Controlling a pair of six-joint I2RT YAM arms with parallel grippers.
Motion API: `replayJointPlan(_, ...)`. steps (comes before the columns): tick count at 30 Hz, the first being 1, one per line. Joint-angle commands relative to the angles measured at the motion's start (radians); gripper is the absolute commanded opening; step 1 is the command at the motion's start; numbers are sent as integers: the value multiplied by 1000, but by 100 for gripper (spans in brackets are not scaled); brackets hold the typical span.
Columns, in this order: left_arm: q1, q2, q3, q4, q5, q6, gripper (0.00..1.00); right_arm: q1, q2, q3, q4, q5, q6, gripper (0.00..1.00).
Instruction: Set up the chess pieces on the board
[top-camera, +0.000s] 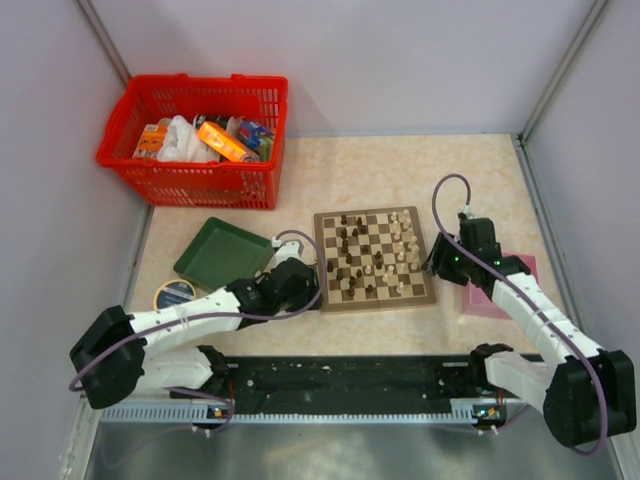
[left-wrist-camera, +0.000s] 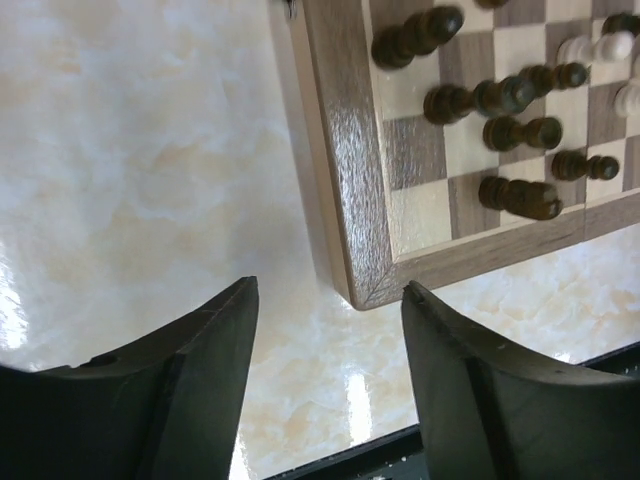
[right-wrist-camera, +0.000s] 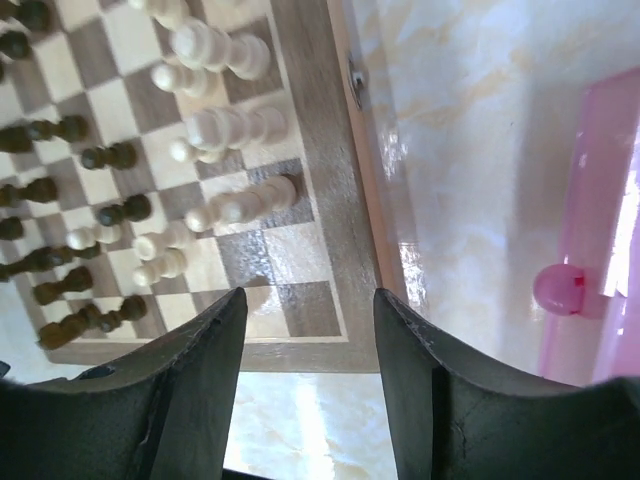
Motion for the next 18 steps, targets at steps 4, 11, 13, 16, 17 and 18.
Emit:
replayJointPlan(4, 24, -68, 171, -27, -138, 137, 77, 11, -128, 178, -113, 63, -13, 53)
replayJointPlan(11, 99, -48, 375, -43, -203, 303, 94, 21, -146, 281, -156, -41, -53, 47)
replayJointPlan(13, 137, -42, 413, -3, -191, 339, 99, 43, -131, 297, -181, -24, -59, 46)
replayJointPlan(16, 221, -12, 502, 29, -111, 378, 99, 129, -114, 288, -191, 29, -41, 46)
replayJointPlan(17, 256, 11, 534, 30, -89, 381, 99, 164, -102, 284, -200, 61, -33, 46)
replayJointPlan(18, 289, 34, 567, 23, -66, 378, 99, 210, -89, 279, -207, 89, -24, 45)
